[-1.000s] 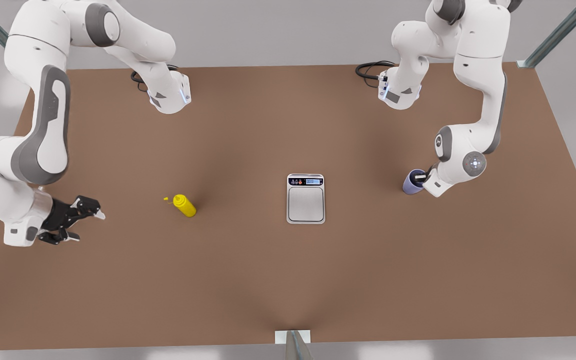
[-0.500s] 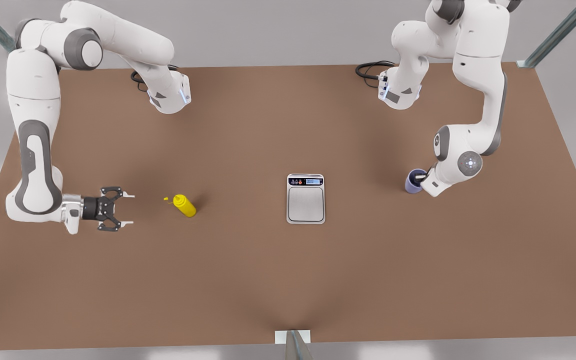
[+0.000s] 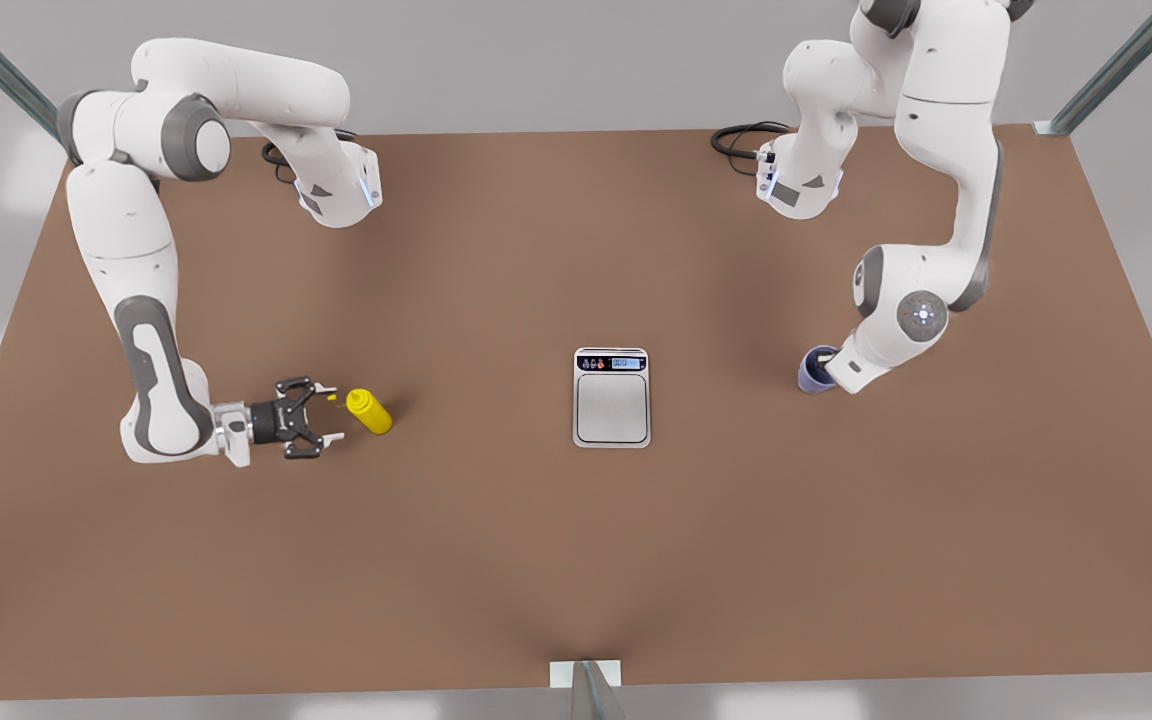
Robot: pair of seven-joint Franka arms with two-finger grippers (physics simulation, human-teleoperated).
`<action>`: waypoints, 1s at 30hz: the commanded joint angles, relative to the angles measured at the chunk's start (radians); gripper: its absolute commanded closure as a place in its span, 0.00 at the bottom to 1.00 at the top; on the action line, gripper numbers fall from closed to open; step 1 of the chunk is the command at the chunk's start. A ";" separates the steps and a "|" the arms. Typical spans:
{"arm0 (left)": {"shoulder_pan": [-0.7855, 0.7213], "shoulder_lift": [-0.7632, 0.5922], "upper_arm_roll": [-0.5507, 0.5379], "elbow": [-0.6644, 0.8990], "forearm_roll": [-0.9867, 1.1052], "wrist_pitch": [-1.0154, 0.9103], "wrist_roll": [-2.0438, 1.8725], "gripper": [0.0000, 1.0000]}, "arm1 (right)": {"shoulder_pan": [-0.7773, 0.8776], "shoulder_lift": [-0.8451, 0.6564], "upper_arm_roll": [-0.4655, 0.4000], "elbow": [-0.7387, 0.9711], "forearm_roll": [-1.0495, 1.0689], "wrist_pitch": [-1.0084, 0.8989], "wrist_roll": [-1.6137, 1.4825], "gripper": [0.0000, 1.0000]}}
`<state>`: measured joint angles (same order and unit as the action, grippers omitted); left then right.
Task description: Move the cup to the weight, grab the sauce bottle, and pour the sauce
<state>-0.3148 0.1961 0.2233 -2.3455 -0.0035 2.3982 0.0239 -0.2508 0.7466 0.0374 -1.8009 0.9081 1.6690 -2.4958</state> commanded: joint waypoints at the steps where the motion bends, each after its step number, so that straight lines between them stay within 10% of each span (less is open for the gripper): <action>1: 0.000 0.000 -0.001 0.002 -0.173 -0.001 0.010 0.79 | 0.001 0.002 0.002 0.000 0.000 0.000 0.000 0.00; 27: -0.208 0.082 -0.025 0.127 -0.382 -0.010 -0.125 0.76 | 0.104 0.028 0.009 0.012 0.081 0.012 -0.002 0.00; 30: -0.224 0.082 -0.027 0.129 -0.392 -0.008 -0.148 0.76 | 0.105 0.028 0.009 0.012 0.081 0.012 -0.002 0.20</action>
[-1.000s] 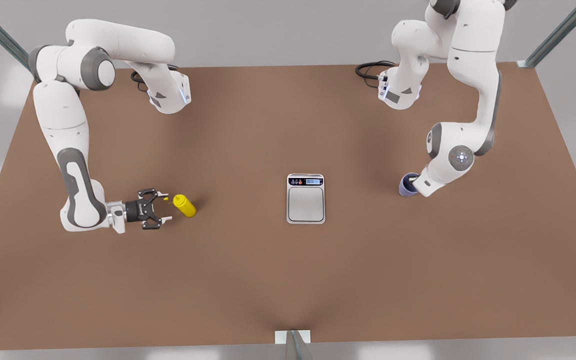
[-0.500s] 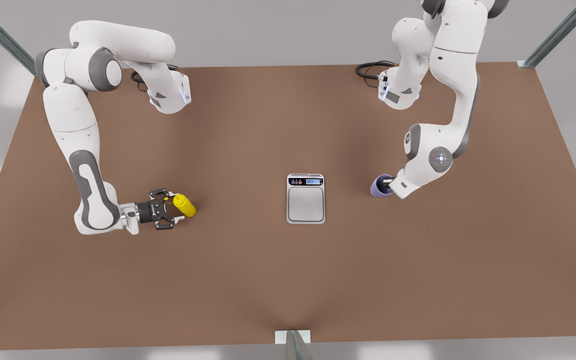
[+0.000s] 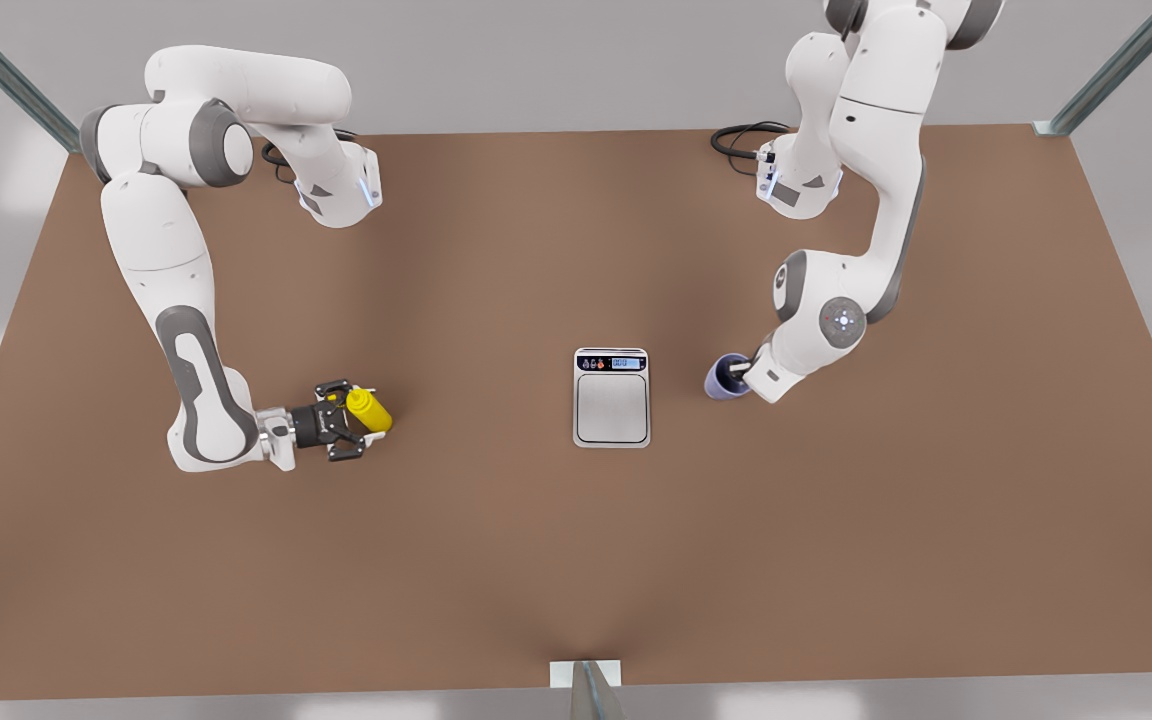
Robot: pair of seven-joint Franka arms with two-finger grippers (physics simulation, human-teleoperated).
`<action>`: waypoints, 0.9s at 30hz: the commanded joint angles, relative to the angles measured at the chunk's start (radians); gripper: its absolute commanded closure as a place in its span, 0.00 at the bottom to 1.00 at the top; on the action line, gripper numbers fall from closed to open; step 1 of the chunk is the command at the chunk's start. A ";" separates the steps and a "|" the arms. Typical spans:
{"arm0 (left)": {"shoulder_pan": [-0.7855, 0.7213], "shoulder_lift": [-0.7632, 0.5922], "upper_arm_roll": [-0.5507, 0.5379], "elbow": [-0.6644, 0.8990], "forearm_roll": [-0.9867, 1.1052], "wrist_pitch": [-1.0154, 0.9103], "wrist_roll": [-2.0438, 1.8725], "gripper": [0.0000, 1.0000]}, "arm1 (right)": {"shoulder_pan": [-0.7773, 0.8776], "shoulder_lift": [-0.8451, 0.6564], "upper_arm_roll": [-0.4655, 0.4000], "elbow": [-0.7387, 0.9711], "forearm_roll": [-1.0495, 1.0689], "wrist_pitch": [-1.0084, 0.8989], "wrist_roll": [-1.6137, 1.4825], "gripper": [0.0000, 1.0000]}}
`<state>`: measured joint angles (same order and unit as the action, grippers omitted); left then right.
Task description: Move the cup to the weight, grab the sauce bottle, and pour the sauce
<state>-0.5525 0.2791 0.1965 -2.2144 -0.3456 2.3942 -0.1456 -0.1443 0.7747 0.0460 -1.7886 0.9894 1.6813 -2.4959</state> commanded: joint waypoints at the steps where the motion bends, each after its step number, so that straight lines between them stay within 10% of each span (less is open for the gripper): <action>1: -0.003 0.000 0.000 0.001 -0.050 0.000 -0.003 0.76 | 0.000 0.000 0.000 0.000 0.000 0.000 0.000 0.22; 21: -0.193 0.216 -0.074 0.380 -0.070 -0.056 -0.502 0.75 | -0.003 0.001 0.000 0.017 0.003 -0.005 0.009 0.41; 27: -0.221 0.252 -0.072 0.417 -0.059 -0.050 -0.558 0.61 | -0.003 0.003 0.000 0.018 0.006 -0.005 0.011 0.43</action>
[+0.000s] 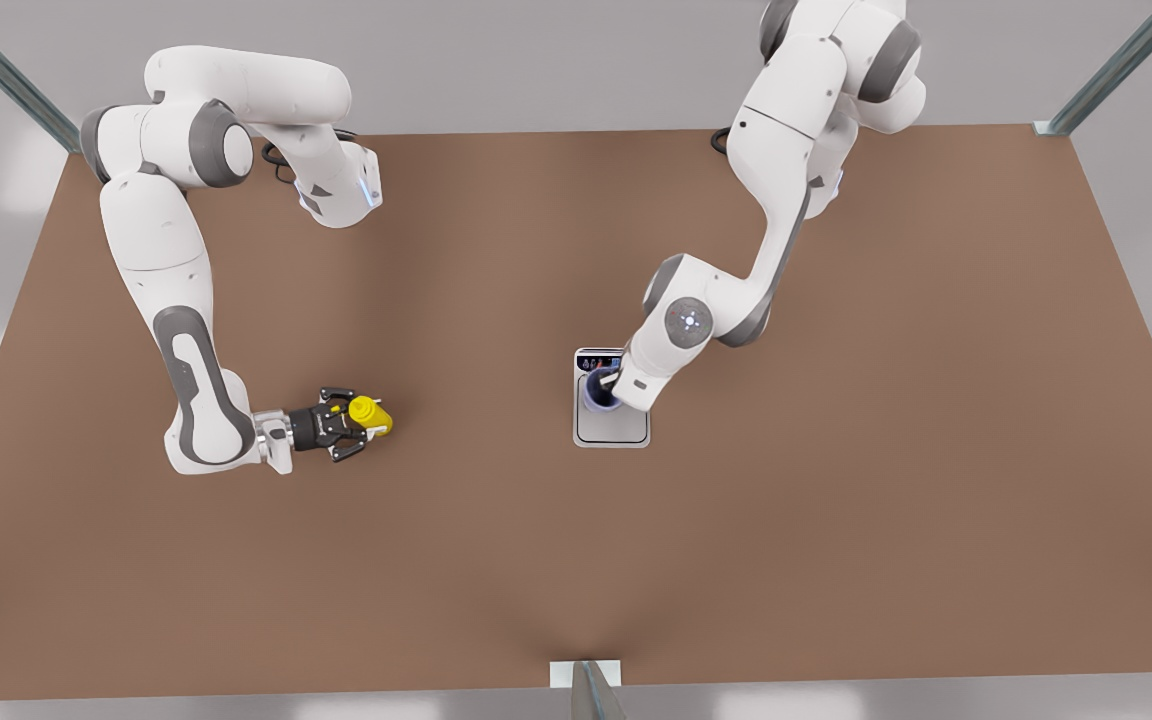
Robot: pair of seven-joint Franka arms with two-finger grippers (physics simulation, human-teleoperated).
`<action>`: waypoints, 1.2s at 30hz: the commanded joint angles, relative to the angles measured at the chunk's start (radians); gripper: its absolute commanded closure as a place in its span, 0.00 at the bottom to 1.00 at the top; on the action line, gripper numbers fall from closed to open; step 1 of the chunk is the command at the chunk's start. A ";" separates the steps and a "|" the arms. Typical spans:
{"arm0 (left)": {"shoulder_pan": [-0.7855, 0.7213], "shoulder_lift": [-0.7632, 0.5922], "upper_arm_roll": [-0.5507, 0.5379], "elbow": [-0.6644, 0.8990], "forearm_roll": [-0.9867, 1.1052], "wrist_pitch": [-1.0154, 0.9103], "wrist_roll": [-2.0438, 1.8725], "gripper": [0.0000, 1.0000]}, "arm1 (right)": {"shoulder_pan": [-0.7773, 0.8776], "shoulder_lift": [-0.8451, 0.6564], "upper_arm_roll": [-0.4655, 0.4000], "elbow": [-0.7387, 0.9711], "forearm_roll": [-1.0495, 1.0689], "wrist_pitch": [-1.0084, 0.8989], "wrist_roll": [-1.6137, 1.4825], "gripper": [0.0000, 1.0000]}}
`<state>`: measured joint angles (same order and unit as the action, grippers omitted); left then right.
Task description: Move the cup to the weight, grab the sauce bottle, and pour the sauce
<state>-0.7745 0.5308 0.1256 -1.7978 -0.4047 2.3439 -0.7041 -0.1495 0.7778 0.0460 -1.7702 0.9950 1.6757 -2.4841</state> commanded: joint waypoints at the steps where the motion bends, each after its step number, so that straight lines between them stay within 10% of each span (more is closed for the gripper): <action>1: 0.000 0.000 0.000 0.000 0.001 0.000 0.000 0.57 | -0.002 0.000 0.000 0.000 0.001 -0.004 0.001 0.43; 6: -0.002 -0.003 0.000 0.020 0.003 -0.009 -0.008 0.38 | -0.024 0.003 0.000 0.001 0.024 -0.047 0.002 0.44; 16: 0.000 -0.135 0.167 0.146 0.060 -0.380 0.055 0.38 | 0.139 -0.219 -0.017 0.172 -0.219 0.104 0.706 0.43; 20: 0.076 -0.262 0.464 0.160 0.096 -0.552 0.416 0.00 | 0.349 -0.301 -0.015 0.156 -0.449 0.326 1.183 0.43; 22: 0.544 -0.394 0.050 0.160 0.237 -0.618 0.509 0.00 | 0.436 -0.344 -0.015 0.127 -0.642 0.407 1.410 0.43; 24: 0.643 -0.417 -0.063 0.184 0.306 -0.644 0.578 0.00 | 0.524 -0.371 -0.015 0.104 -0.835 0.499 1.603 0.43; 36: 0.673 -0.261 -0.095 0.365 0.380 -0.609 0.581 0.00 | 0.950 -0.224 -0.014 0.294 -1.702 0.299 1.834 0.43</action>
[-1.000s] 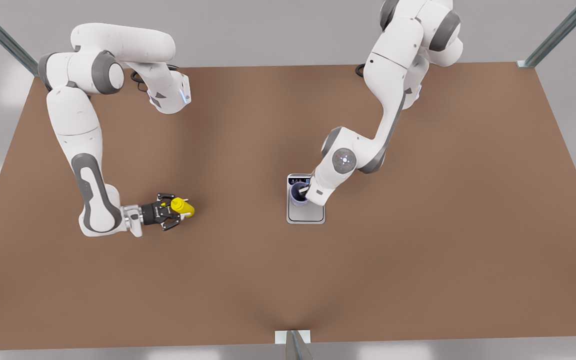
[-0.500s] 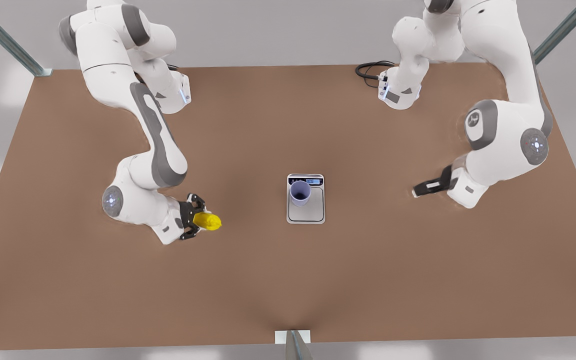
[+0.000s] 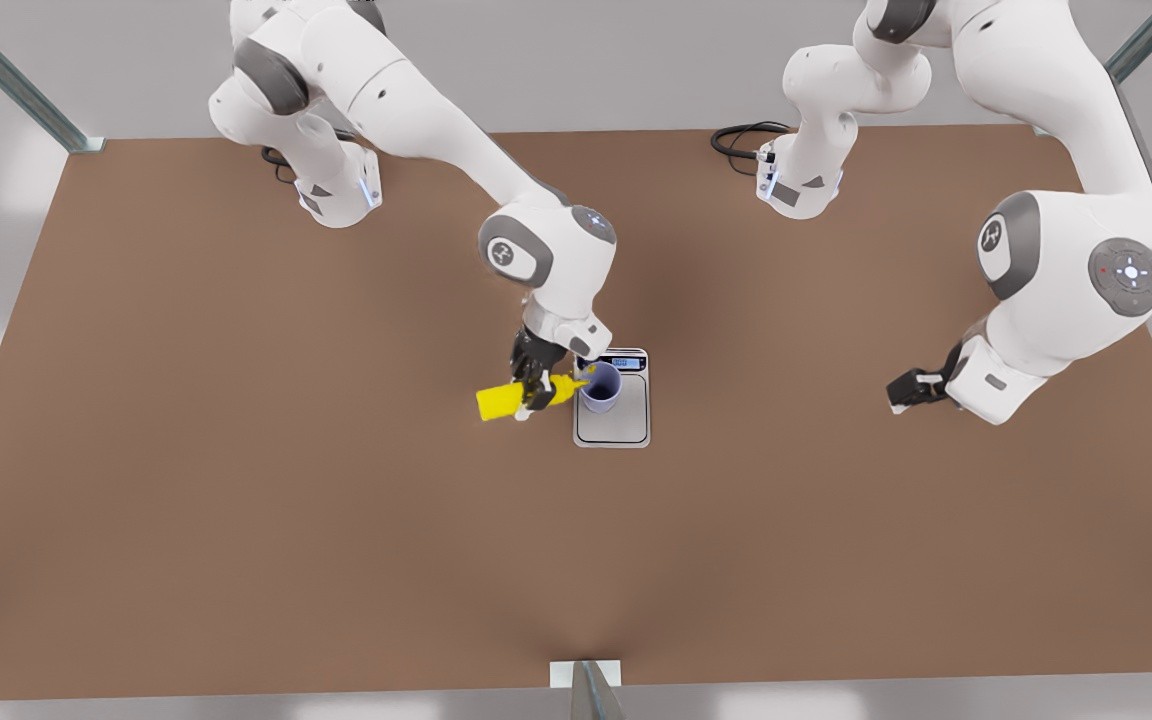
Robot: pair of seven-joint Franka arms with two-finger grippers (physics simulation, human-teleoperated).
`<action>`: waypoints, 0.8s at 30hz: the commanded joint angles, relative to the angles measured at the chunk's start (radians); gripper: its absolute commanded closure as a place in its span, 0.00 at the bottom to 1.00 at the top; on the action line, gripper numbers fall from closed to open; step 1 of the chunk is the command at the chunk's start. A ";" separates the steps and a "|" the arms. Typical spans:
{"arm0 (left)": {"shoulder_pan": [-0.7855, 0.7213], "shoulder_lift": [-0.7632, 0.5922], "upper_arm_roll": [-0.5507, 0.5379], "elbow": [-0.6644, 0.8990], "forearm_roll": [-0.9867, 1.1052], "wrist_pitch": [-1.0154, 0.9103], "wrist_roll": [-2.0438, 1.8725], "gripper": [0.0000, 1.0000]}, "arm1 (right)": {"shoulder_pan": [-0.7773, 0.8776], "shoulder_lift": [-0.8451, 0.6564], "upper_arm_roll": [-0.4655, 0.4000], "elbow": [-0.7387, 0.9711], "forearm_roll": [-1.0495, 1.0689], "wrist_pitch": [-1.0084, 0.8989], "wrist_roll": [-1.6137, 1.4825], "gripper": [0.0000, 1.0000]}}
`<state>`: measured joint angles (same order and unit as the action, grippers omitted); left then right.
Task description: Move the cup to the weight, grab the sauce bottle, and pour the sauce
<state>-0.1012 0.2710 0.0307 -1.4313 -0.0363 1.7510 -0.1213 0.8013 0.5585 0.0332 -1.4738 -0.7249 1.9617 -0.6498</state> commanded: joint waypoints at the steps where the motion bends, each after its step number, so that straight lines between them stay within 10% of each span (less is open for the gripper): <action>1: 0.000 0.000 0.000 0.000 0.012 0.008 0.000 0.00 | 0.002 0.007 0.001 0.006 -0.020 -0.012 0.001 0.43; 24: 0.000 0.013 0.003 0.002 0.019 0.050 -0.001 0.00 | 0.059 0.109 -0.001 0.087 -0.087 -0.083 0.049 0.43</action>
<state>-0.1008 0.2839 0.0323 -1.4297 -0.0171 1.8009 -0.1227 0.8545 0.6665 0.0314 -1.3724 -0.7841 1.8781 -0.6081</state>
